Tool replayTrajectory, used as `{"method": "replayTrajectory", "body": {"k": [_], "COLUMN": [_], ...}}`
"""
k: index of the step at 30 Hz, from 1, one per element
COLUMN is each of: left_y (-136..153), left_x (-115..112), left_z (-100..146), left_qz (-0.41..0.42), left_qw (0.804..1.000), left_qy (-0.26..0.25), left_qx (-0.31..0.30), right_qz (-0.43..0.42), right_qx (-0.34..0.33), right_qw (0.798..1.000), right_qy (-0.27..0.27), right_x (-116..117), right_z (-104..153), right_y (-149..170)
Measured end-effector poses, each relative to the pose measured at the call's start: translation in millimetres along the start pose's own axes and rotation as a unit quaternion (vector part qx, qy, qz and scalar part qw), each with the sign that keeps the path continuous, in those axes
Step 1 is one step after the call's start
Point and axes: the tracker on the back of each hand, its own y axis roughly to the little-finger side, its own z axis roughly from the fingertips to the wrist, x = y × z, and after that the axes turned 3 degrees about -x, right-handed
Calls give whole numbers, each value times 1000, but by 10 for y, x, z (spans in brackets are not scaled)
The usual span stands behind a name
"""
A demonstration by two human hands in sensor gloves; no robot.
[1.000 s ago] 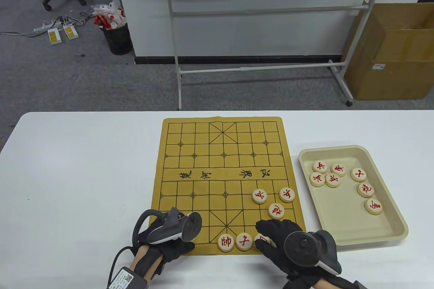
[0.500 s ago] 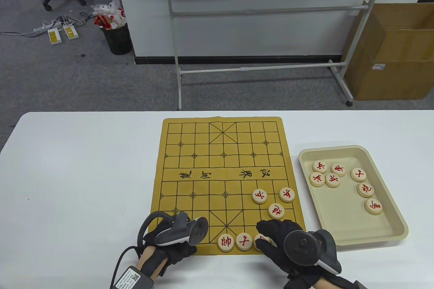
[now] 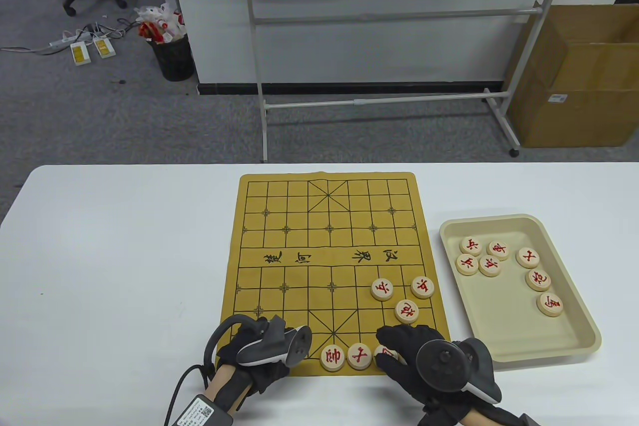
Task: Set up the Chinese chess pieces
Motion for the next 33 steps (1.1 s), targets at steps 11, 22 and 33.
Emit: {"method": "replayTrajectory", "body": {"k": [11, 22, 33], "left_y": [-204, -280, -296], "left_x": [444, 407, 393], "left_z": [379, 391, 375], "left_qz": [210, 228, 211], "left_qw": [952, 942, 949], "left_qy": [-215, -238, -225], "left_qx": [-58, -65, -71], "right_qz": [4, 14, 140], "right_qx": [-11, -4, 325], "right_qw": [1000, 1000, 935], "right_qy": [-9, 26, 3], "right_x": [46, -223, -912], "right_z": [-7, -71, -354], "right_y": [-19, 75, 1614]}}
